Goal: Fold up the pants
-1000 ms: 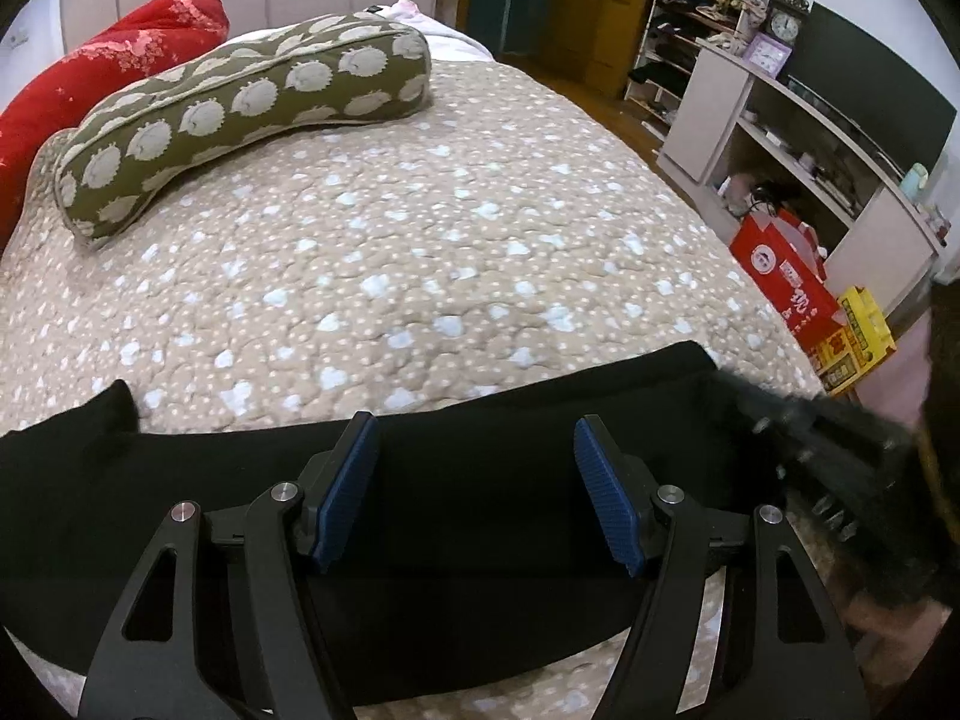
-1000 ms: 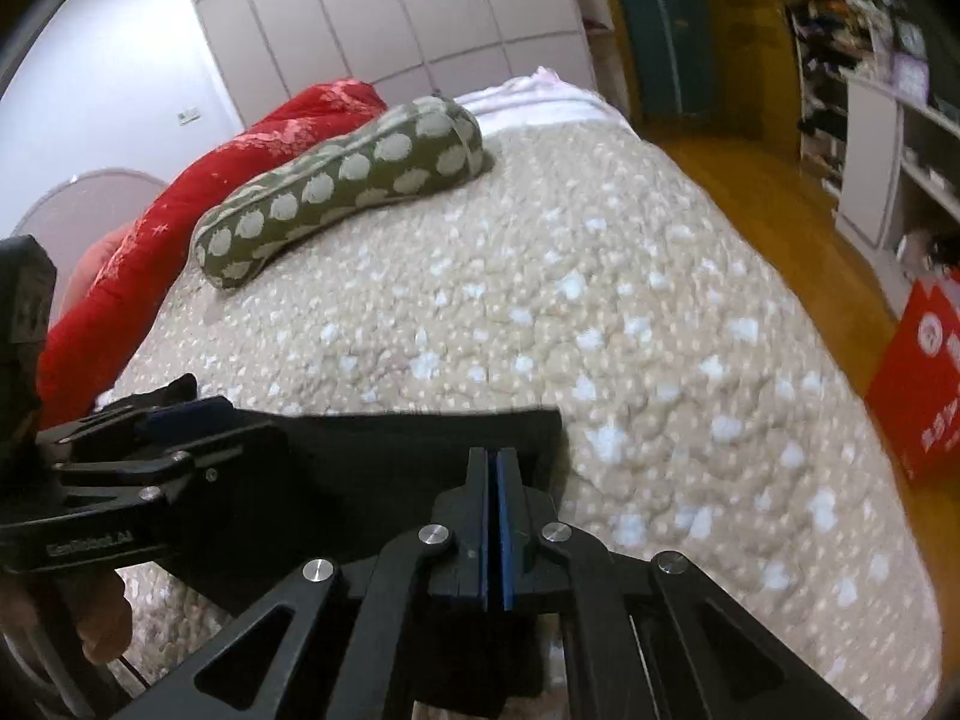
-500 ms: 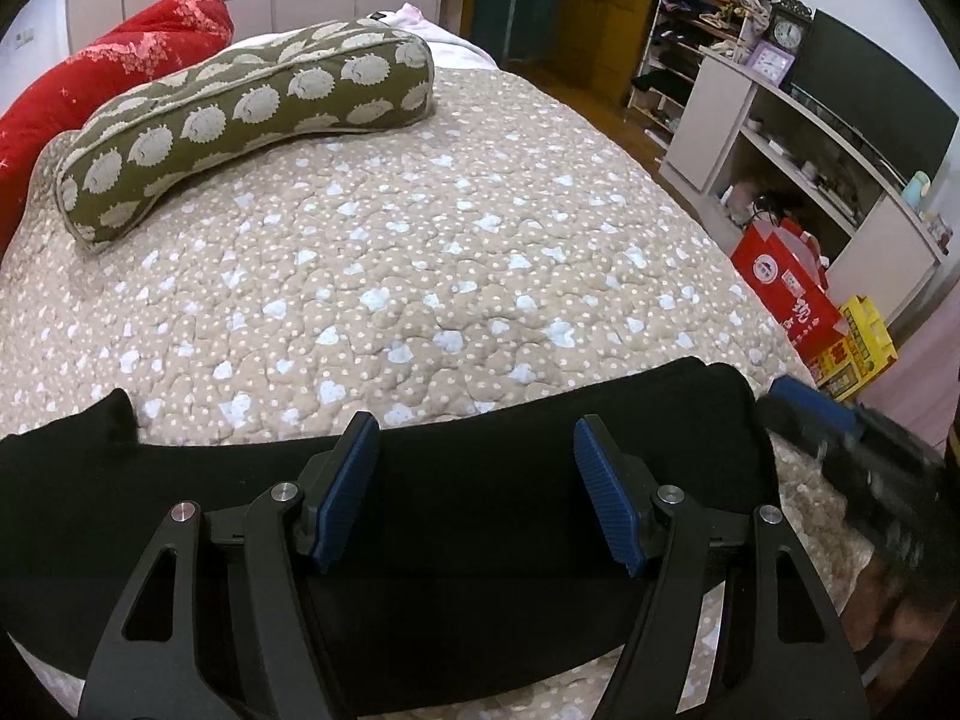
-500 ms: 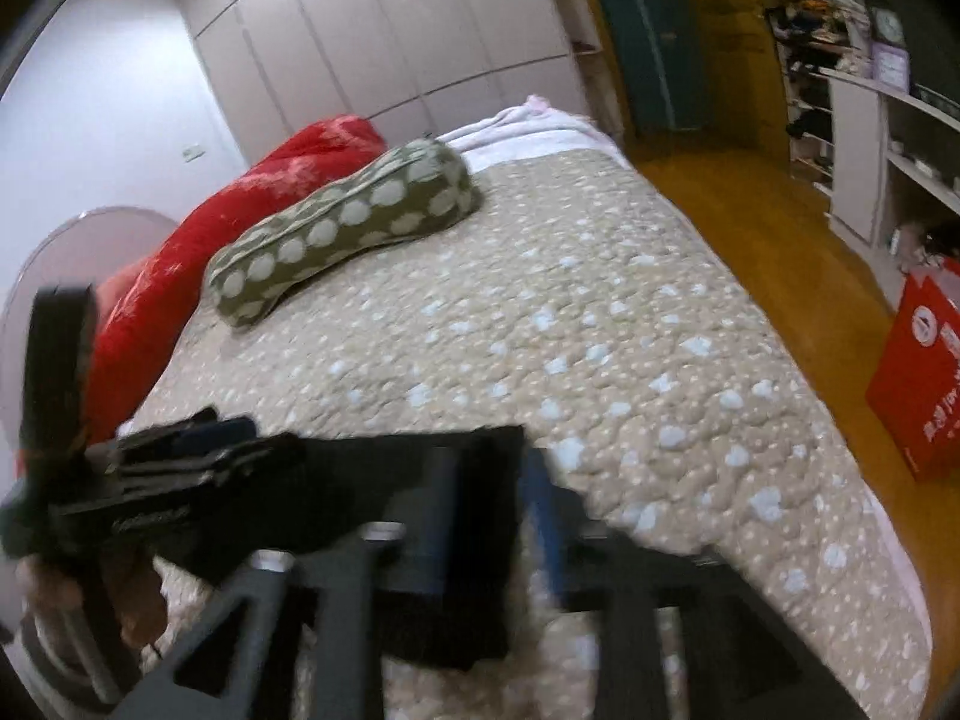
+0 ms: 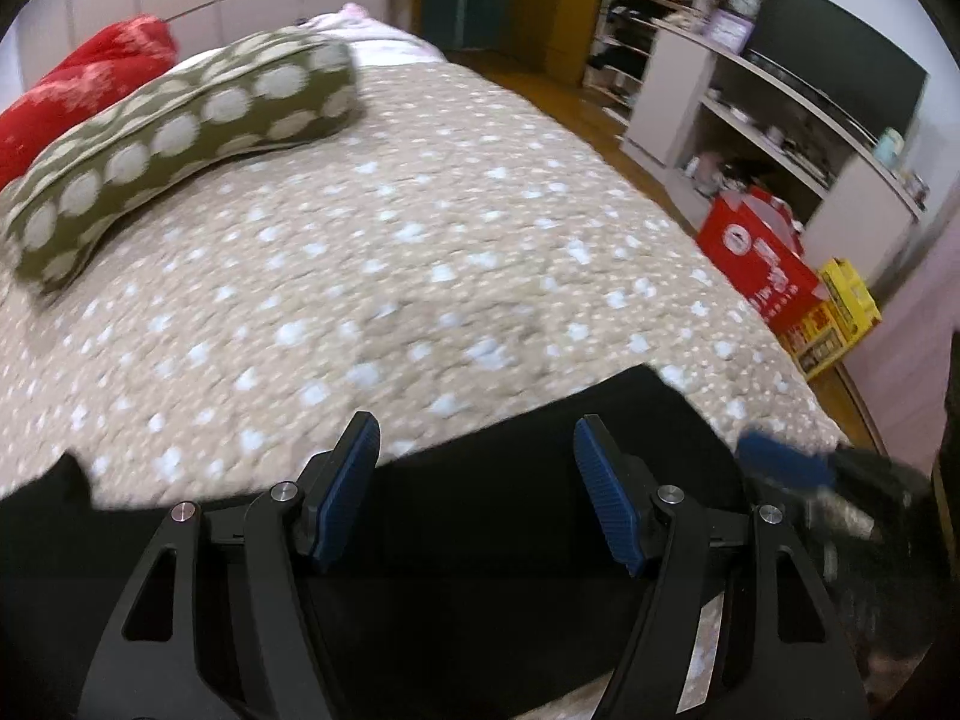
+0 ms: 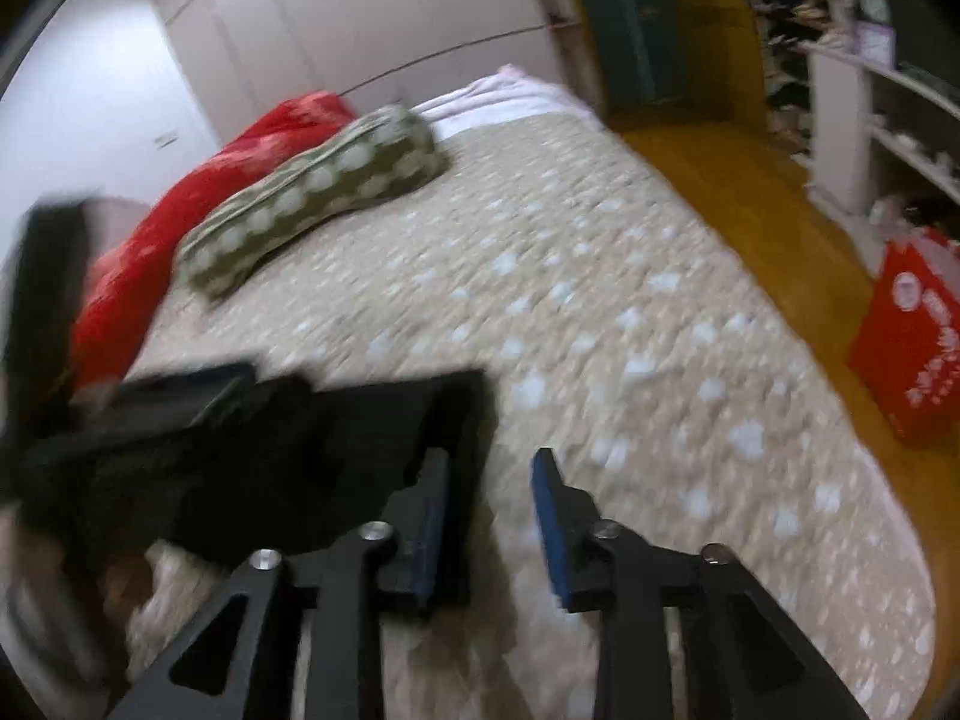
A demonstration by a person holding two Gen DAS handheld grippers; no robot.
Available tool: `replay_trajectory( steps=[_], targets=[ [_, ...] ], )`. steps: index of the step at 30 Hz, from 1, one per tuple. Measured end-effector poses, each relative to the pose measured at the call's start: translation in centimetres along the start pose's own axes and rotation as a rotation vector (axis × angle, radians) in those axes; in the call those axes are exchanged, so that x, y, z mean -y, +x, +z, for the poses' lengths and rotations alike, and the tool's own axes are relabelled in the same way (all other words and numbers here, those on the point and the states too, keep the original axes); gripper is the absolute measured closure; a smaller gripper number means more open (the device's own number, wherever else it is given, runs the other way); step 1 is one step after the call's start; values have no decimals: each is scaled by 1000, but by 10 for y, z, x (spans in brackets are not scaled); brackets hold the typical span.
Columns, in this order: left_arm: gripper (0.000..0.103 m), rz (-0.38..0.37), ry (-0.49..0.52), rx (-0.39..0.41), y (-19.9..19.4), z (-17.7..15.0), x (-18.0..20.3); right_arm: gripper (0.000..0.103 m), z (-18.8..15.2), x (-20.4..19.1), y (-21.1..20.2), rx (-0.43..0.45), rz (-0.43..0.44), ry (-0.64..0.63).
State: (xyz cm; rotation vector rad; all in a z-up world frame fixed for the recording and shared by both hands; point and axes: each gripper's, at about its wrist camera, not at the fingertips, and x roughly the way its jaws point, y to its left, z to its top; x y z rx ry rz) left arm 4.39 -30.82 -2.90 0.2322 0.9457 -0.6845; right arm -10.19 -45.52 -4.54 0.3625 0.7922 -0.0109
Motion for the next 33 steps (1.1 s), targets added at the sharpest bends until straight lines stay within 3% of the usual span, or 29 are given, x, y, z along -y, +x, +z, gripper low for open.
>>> replay_trajectory(
  steps=[5,7,9,12,14,22,33],
  targets=[
    [36,-20,109,-45,22,14,18,60,-22,8,-3,-31,74,35],
    [35,-89,141,-82,30,18,22,60,-25,13,-1,-21,104,78],
    [35,-102,164,-91,32,20,24,60,-26,16,-2,-18,129,94],
    [35,-124,179,-90,27,23,16,59,-26,25,-17,21,163,127],
    [35,-150,183,-80,22,24,13,57,-24,31,-29,65,132,135],
    [35,-143,353,-127,34,15,34,57,-33,11,-10,-34,202,49],
    [28,-217,336,-158,60,35,41,52,-32,9,7,-16,195,54]
  ],
)
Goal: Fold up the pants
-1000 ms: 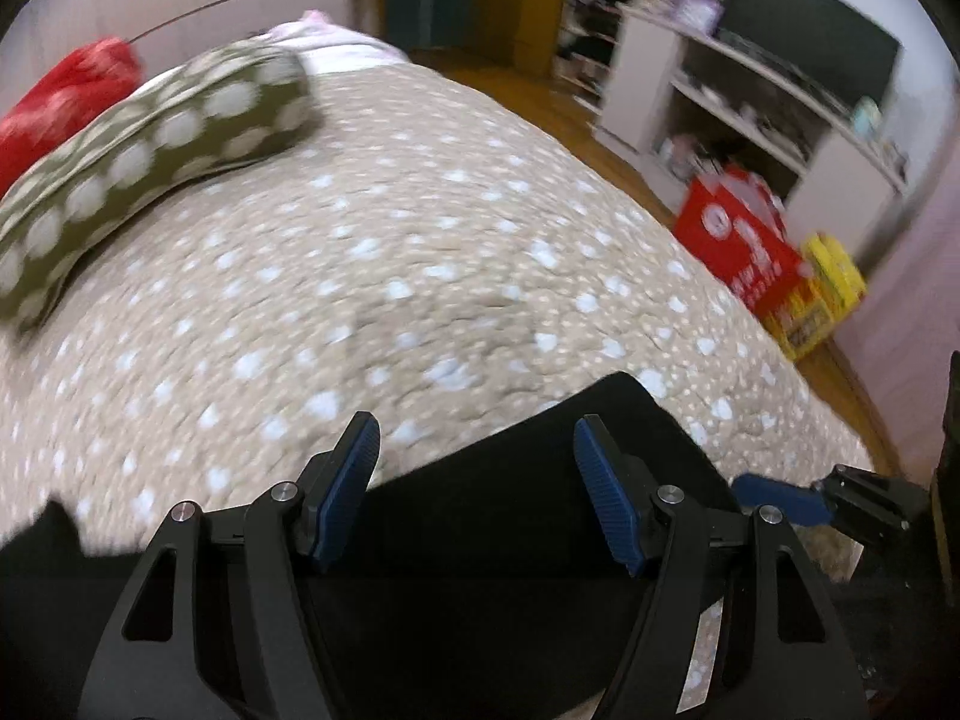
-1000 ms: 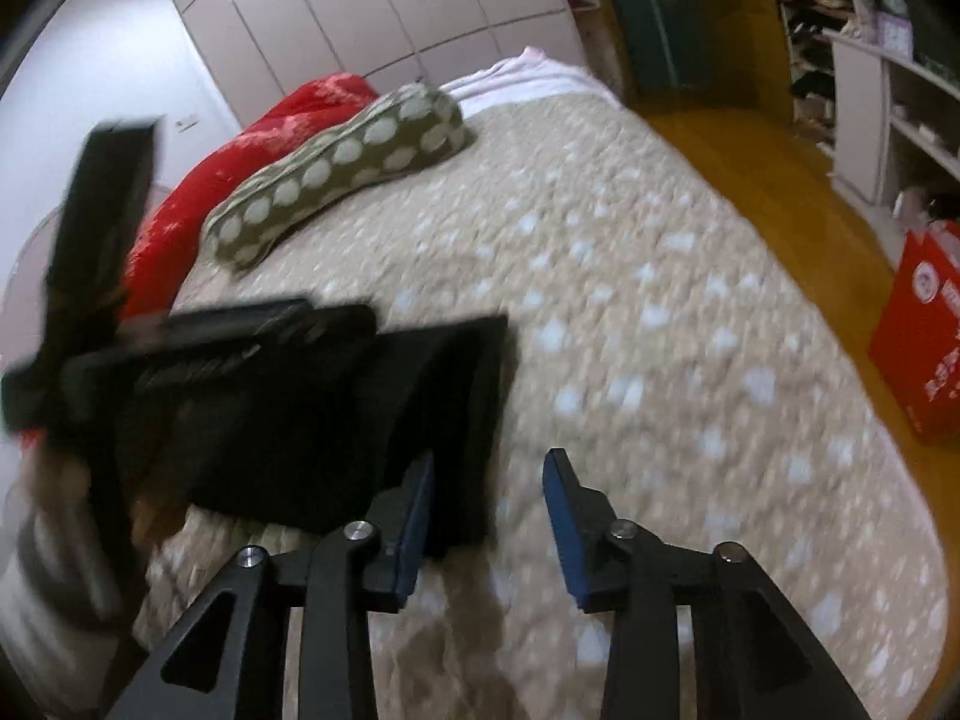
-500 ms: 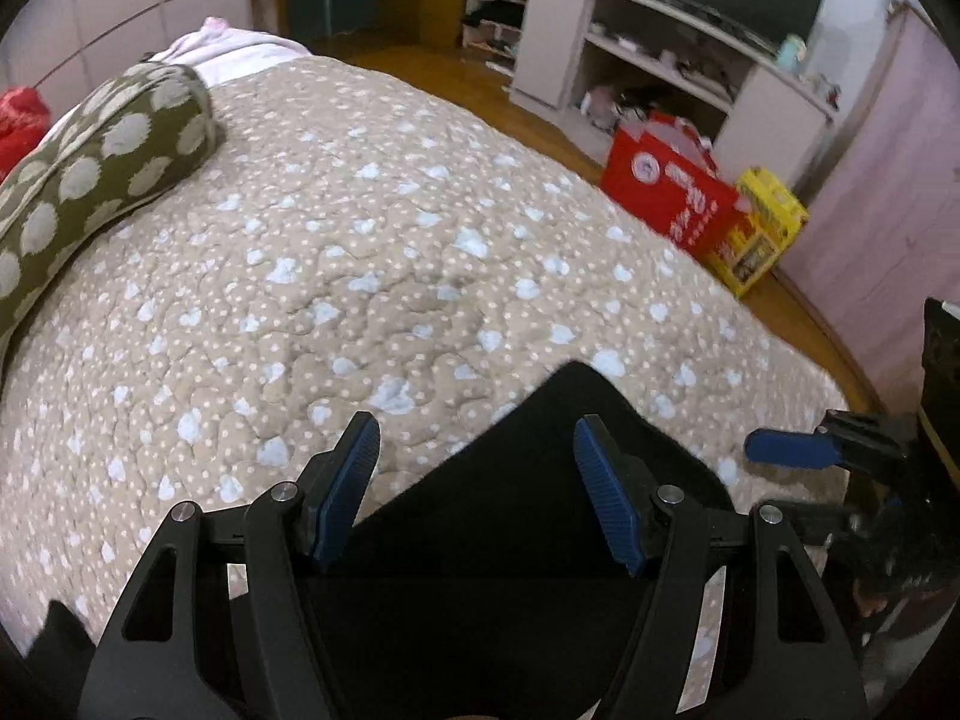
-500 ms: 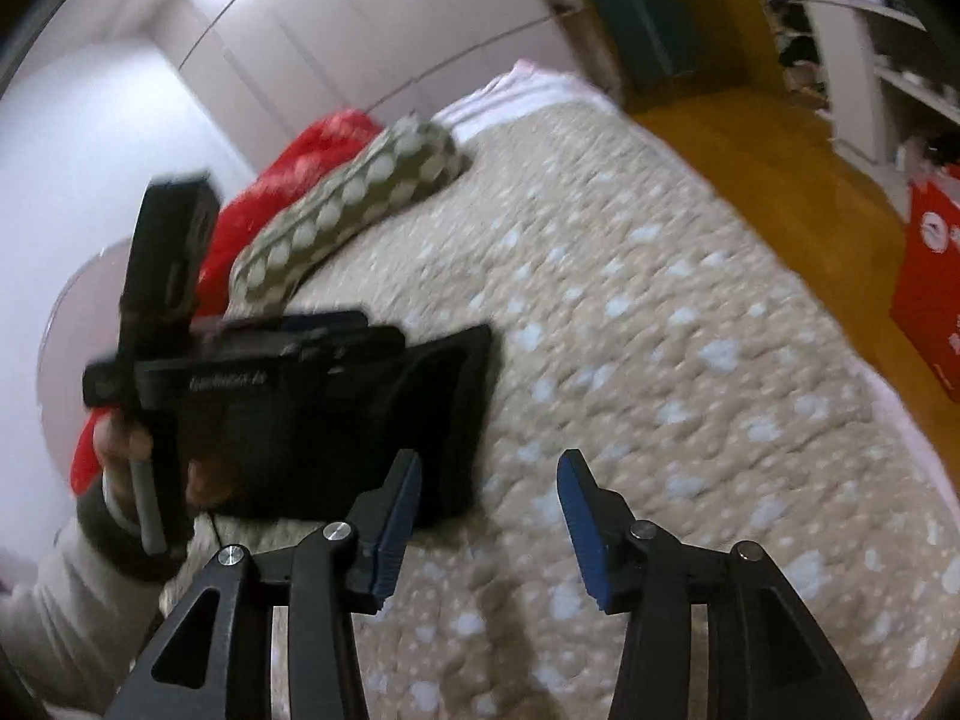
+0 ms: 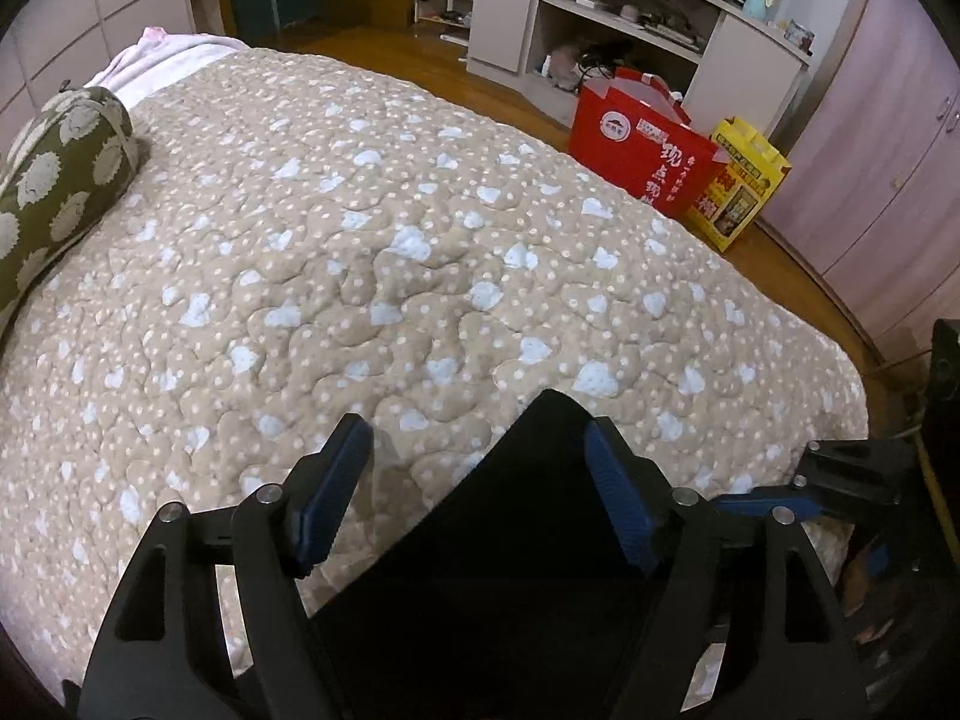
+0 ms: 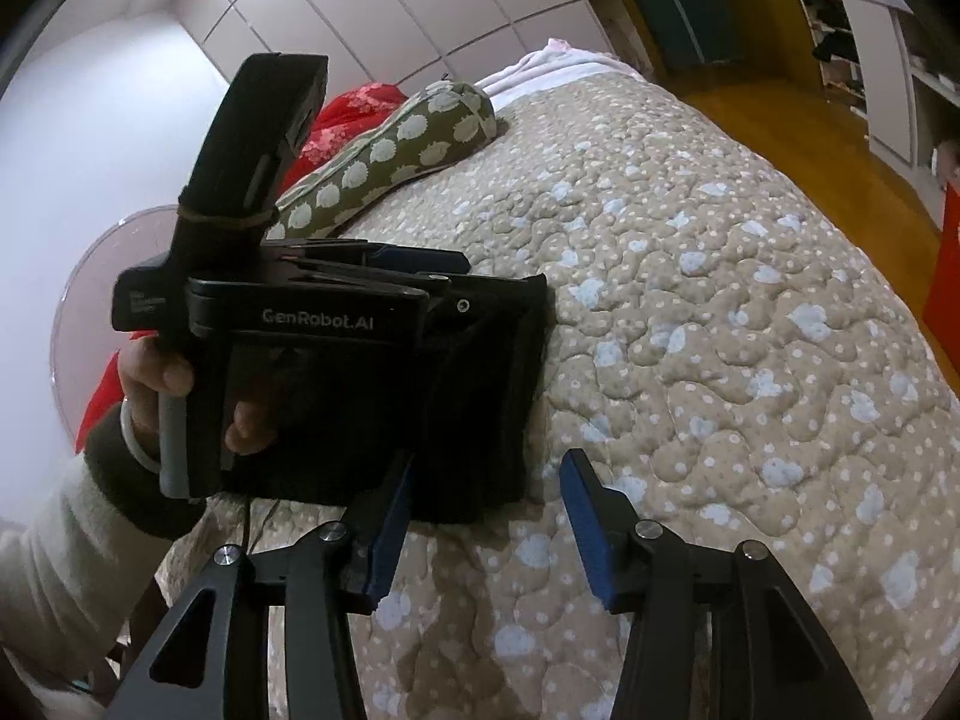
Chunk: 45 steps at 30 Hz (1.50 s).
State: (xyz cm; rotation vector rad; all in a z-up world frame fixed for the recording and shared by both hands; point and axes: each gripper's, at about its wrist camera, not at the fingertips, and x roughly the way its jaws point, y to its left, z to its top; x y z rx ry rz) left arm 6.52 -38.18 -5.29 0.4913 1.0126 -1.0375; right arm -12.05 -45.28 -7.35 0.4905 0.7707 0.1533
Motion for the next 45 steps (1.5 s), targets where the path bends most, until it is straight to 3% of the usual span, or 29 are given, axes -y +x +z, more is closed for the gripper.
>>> replay_trajectory(
  steps=[6,10,16,20,26,30,32,34,36,38,39,41,45],
  targets=[
    [28,-95,24,16,-28,-19,-12,46,5,-5,9,23,-10,-28],
    [28,-88,93,-3,-35,-28,-9,46,3,0,5,14,24,-23],
    [28,-80,117,-38,-21,-22,-1,46,1,1,-1,2,36,-43],
    [28,-165,107,1,-36,-19,-6,45,0,-2,-3,-14,46,-75],
    [25,-119,136,-84,-7,-15,-1,42,1,-1,1,8,54,-64],
    [16,-102,159,-64,3,-8,9,42,1,-4,6,31,35,-80],
    [16,-72,186,-42,9,-7,17,55,2,-6,9,38,12,-70],
    [22,-59,185,-23,12,-7,19,62,5,-7,14,42,-4,-60],
    [47,-84,170,-1,8,-6,19,69,6,-5,13,47,-7,-52],
    [65,-102,147,12,5,-4,18,86,8,-6,12,37,12,-43],
    [73,-110,136,20,1,-5,17,88,9,-6,12,33,31,-28],
    [78,-110,127,41,-7,-7,18,89,13,-14,9,37,40,-19],
    [79,-103,94,137,-52,-17,9,90,25,-44,-5,76,70,-67]
  ],
)
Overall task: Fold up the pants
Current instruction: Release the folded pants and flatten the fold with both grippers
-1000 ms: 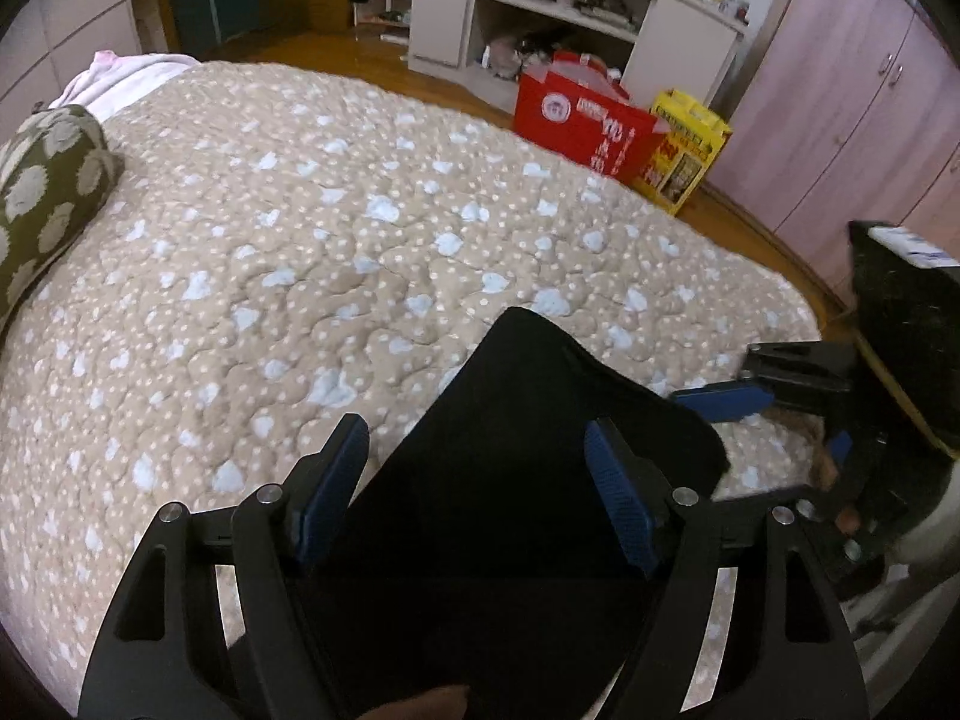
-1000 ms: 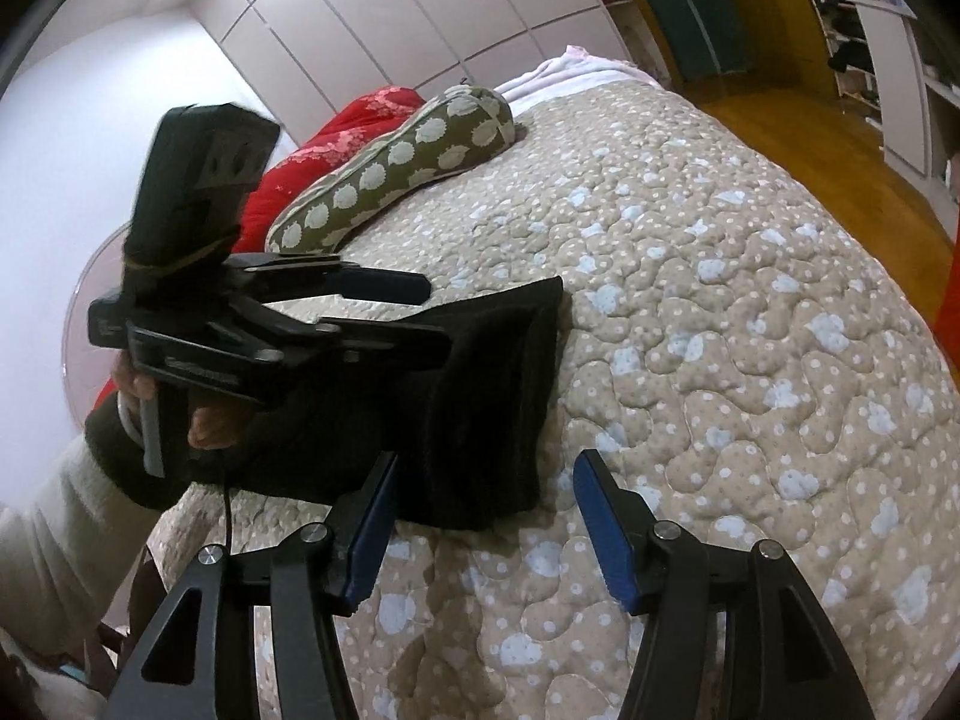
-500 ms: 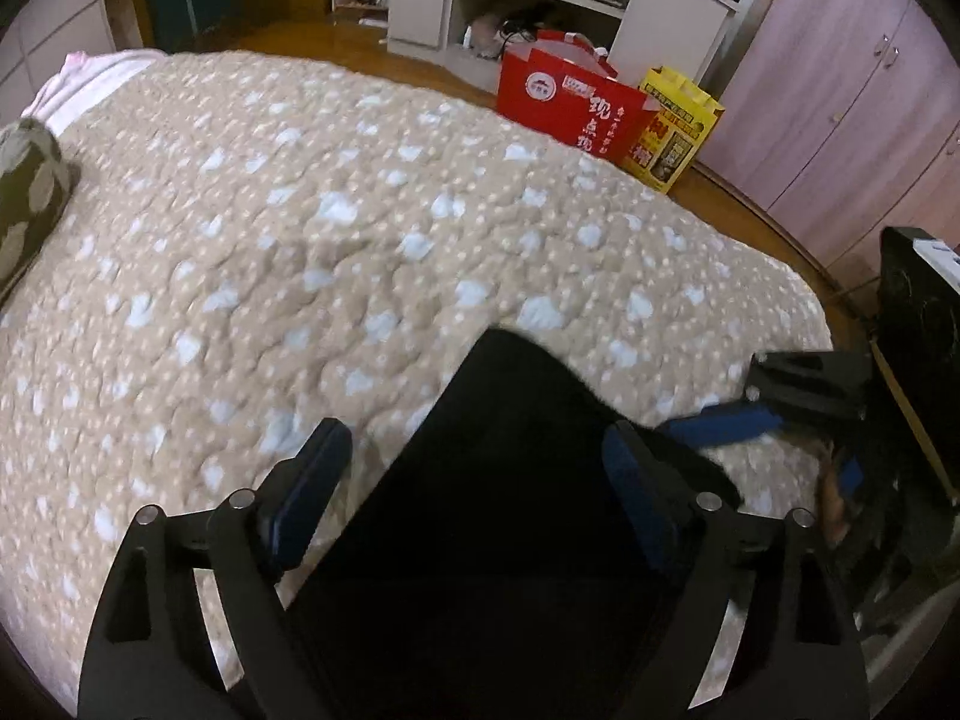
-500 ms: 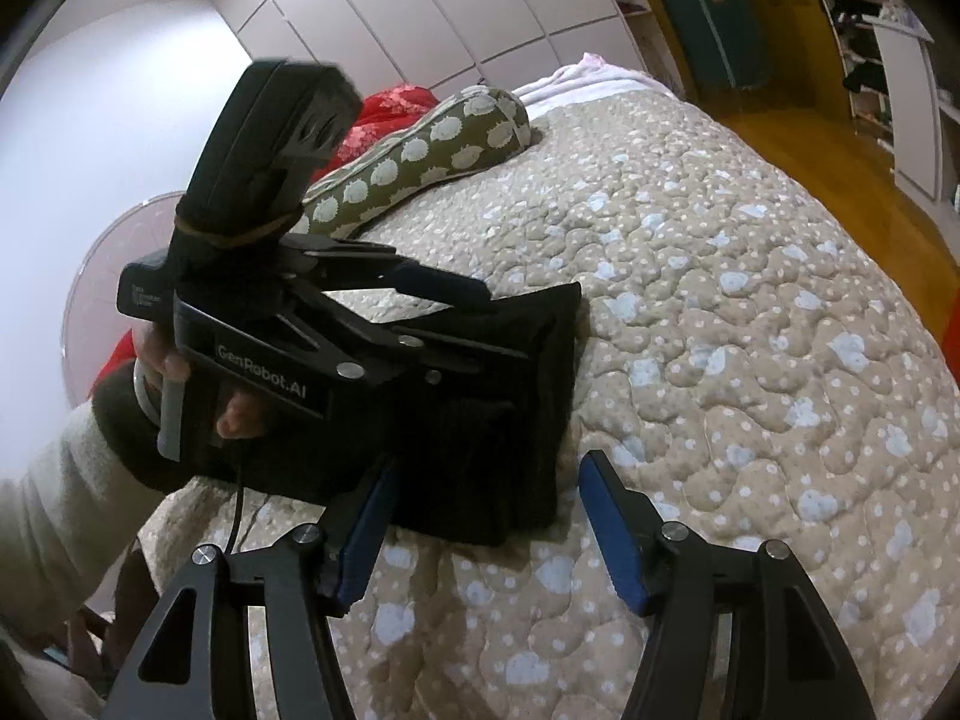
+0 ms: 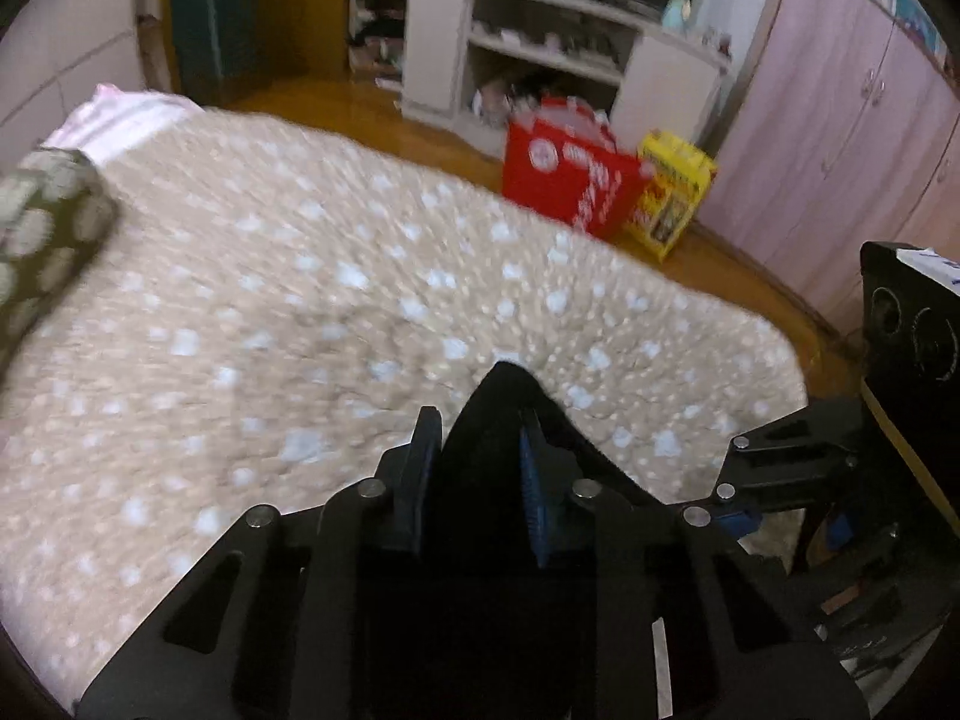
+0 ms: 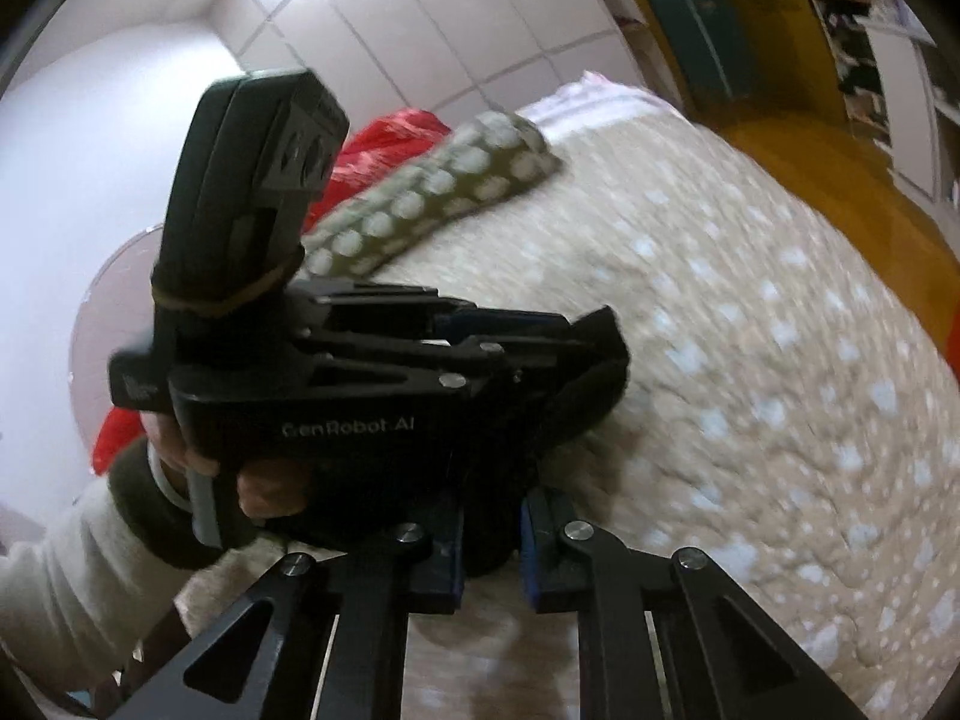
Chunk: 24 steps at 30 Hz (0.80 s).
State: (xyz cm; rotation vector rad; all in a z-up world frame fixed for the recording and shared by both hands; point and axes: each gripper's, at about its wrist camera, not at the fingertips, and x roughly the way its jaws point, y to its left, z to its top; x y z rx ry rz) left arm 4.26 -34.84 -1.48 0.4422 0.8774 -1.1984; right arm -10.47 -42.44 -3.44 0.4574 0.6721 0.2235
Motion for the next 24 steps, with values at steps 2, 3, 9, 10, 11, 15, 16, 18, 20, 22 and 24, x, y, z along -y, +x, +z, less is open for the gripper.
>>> replay_trajectory(
  steps=[2,3,9,10,11,15,16,18,20,22,24],
  targets=[
    [79,5,-50,54,-32,-5,-11,90,10,-20,-5,25,31,-33],
    [79,20,-81,80,-50,-9,-18,90,18,-35,-6,40,59,-57],
    [79,156,-279,176,-137,-61,-63,90,31,-121,29,16,173,-219],
    [79,179,-321,185,-148,-75,-71,90,30,-135,42,-3,188,-241],
    [79,191,-352,194,-157,-88,-77,90,27,-142,51,-18,201,-251],
    [79,272,-518,199,-178,-147,-105,89,5,-174,115,-130,237,-279],
    [79,277,-573,196,-180,-165,-114,86,-3,-176,138,-179,250,-262],
    [79,262,-653,183,-180,-187,-122,83,-15,-175,169,-298,229,-244],
    [78,260,-688,166,-176,-199,-123,69,-14,-180,158,-273,268,-262],
    [65,262,-699,167,-171,-206,-117,65,-3,-179,130,-244,352,-265],
    [48,241,-705,176,-167,-208,-113,65,9,-171,107,-174,328,-276]
  ],
)
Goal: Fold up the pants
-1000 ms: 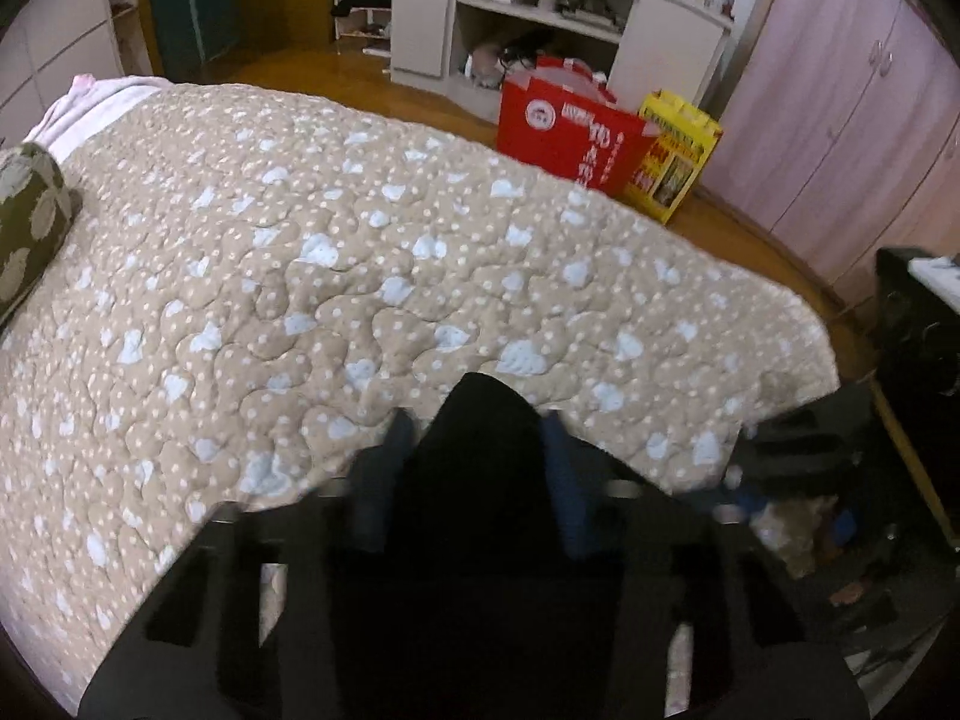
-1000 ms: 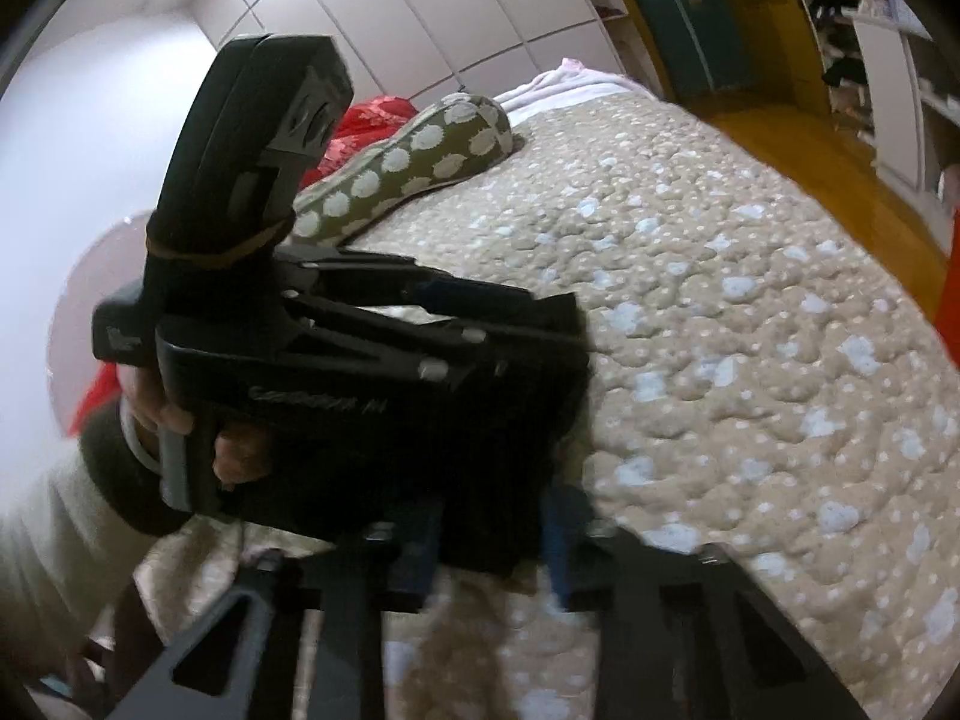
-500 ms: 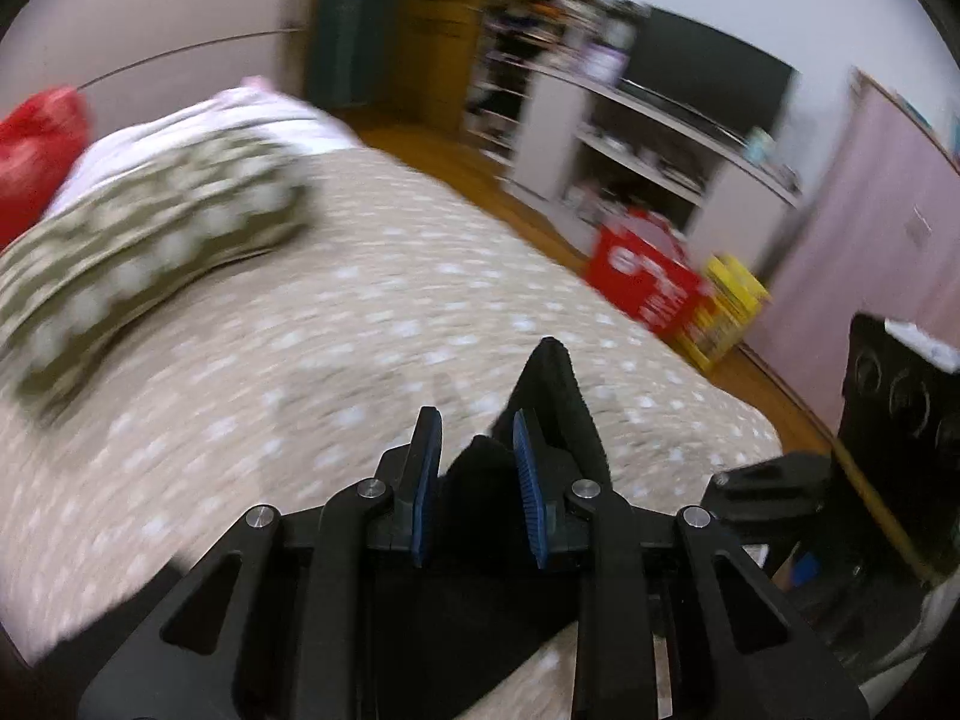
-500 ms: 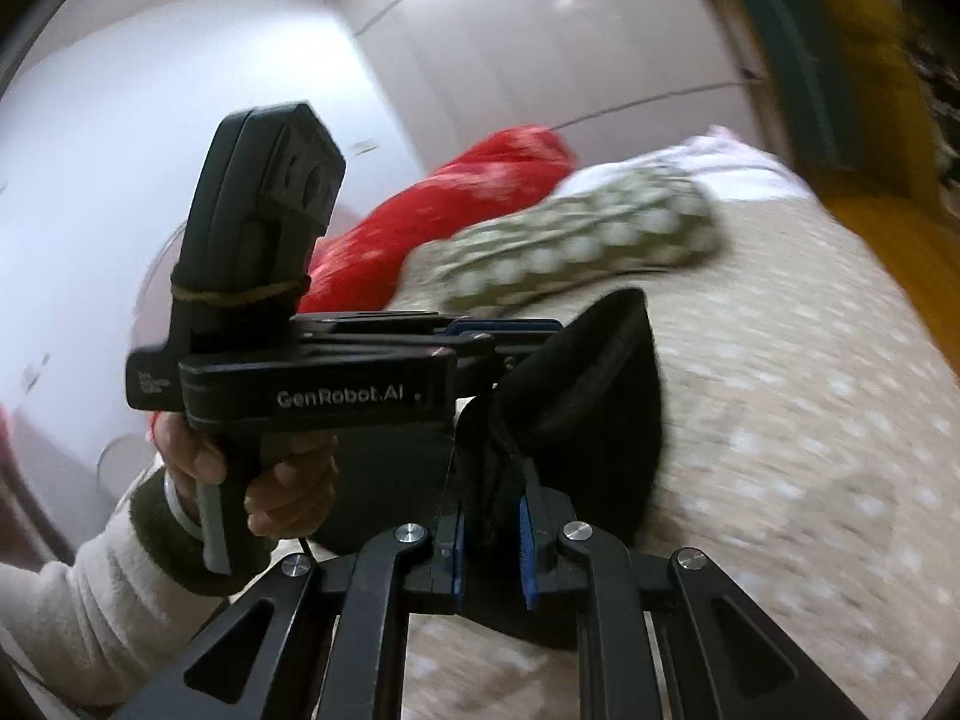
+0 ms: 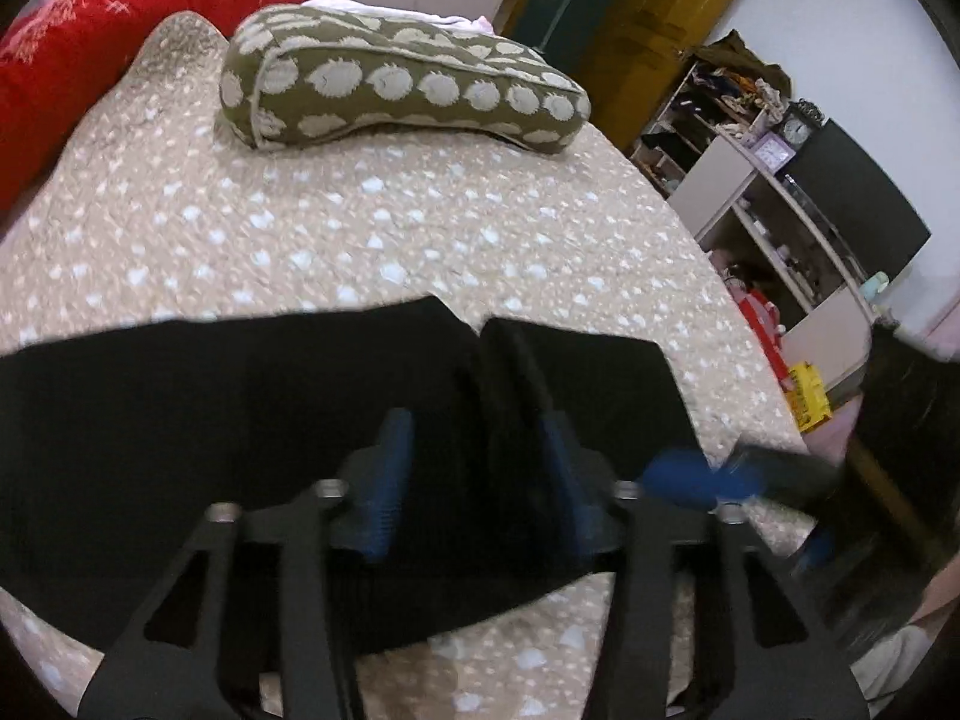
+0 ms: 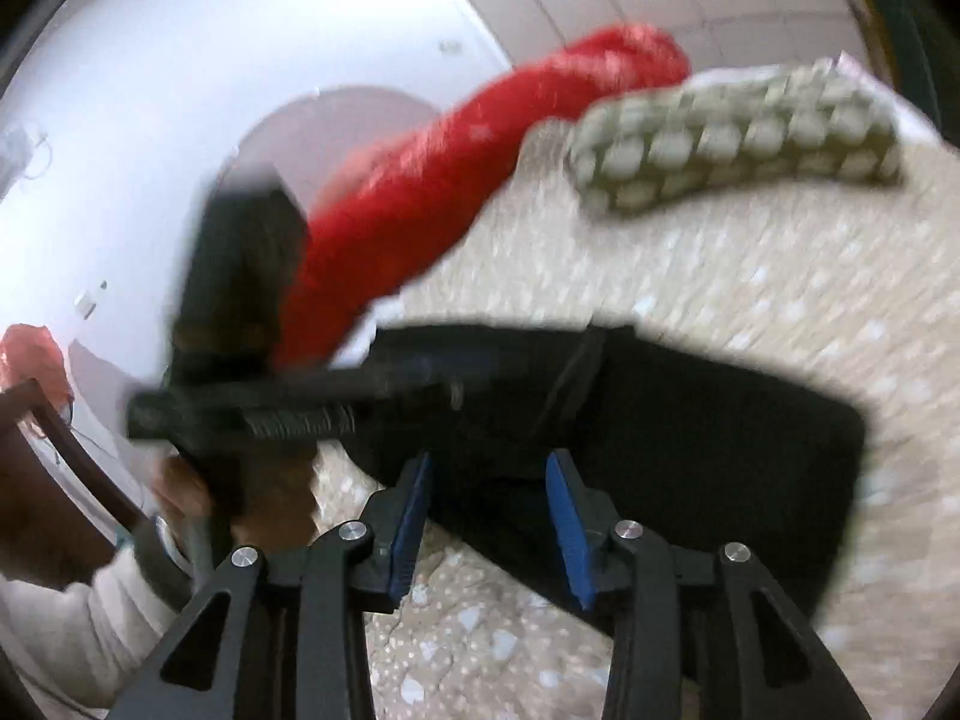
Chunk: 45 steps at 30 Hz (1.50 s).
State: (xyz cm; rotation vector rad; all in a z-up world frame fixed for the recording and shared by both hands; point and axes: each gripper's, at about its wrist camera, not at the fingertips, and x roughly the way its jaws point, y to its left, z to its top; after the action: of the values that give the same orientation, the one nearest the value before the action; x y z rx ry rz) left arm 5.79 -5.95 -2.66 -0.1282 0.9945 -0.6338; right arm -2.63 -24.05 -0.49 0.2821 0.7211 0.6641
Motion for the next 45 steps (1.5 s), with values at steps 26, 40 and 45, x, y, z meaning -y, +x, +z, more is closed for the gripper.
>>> replay_trajectory(
  steps=[26,40,45],
  targets=[
    [49,236,-86,12,19,-40,24,85,-10,13,8,-109,-368,-68],
    [49,248,-127,41,6,-49,20,85,-1,4,20,-116,-352,-79],
    [49,234,-164,54,-7,-54,9,85,23,-3,53,-131,-324,-100]
  ],
)
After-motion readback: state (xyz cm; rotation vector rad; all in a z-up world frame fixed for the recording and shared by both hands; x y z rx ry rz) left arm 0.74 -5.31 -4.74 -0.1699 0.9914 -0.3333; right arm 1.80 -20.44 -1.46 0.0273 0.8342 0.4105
